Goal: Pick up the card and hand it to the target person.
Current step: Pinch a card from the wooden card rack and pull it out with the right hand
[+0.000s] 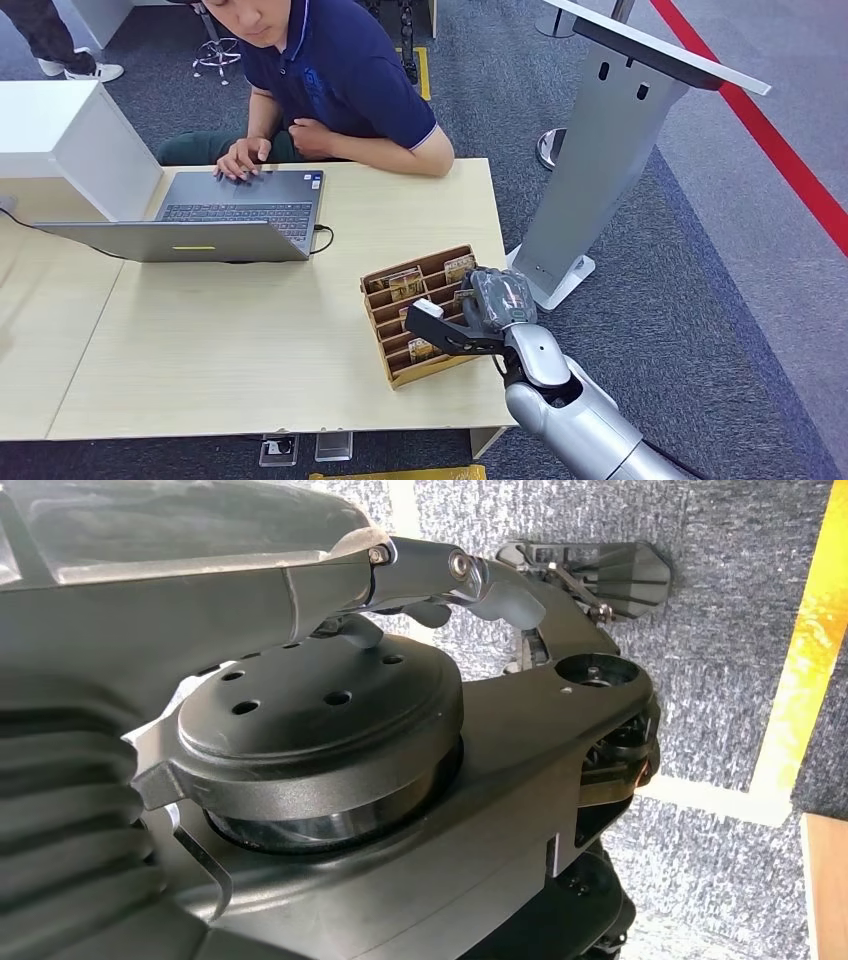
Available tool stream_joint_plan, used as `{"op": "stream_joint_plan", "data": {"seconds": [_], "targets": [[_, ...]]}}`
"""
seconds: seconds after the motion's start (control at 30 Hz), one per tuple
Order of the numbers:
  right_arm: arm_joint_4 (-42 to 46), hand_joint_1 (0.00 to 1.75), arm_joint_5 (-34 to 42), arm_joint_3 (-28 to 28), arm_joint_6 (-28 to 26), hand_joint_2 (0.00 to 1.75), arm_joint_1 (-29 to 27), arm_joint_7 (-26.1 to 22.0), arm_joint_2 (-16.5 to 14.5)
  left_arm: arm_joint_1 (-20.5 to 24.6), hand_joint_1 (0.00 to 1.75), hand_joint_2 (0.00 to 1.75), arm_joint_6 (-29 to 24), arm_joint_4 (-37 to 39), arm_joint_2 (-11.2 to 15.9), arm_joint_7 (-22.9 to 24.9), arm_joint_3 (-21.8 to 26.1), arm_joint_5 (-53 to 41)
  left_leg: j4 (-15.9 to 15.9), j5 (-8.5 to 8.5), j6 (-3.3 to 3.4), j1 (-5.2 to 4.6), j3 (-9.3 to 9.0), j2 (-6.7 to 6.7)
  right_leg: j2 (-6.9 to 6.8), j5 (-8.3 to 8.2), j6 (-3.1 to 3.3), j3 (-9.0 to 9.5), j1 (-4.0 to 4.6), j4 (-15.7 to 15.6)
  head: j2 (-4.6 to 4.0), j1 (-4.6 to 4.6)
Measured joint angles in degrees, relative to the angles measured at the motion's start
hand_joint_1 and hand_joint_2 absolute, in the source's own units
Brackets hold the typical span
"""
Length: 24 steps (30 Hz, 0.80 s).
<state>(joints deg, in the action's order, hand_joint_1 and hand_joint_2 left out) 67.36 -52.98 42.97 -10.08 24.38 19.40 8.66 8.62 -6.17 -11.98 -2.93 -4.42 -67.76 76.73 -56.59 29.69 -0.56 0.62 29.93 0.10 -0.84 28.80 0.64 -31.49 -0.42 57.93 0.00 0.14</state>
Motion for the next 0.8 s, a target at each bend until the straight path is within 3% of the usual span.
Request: {"op": "stream_joint_plan", "data": {"seconds": [0.4,0.8], "targets": [[1.55,1.75,1.28,-0.10,-1.34,1.75,-0.35,0.17,0.32,0.03,0.00,1.75,-1.59,0.00,0.00,-0.26,-0.63,-1.74,0.00,-0.01,0.00,0.00,-0.01,0.02,0.01,-0.02,0.00,0.00,0.00,0.00,0.00,0.00],[19.12,1.75,3.29,-1.44,-1.75,1.75,0.90,1.88,3.20,0.01,0.00,1.75,-1.54,0.00,0.00,-0.68,-0.63,-1.27,0.00,-0.01,0.00,0.00,0.07,0.02,0.01,-0.02,-0.01,-0.05,0.00,0.00,0.00,-0.03]]}}
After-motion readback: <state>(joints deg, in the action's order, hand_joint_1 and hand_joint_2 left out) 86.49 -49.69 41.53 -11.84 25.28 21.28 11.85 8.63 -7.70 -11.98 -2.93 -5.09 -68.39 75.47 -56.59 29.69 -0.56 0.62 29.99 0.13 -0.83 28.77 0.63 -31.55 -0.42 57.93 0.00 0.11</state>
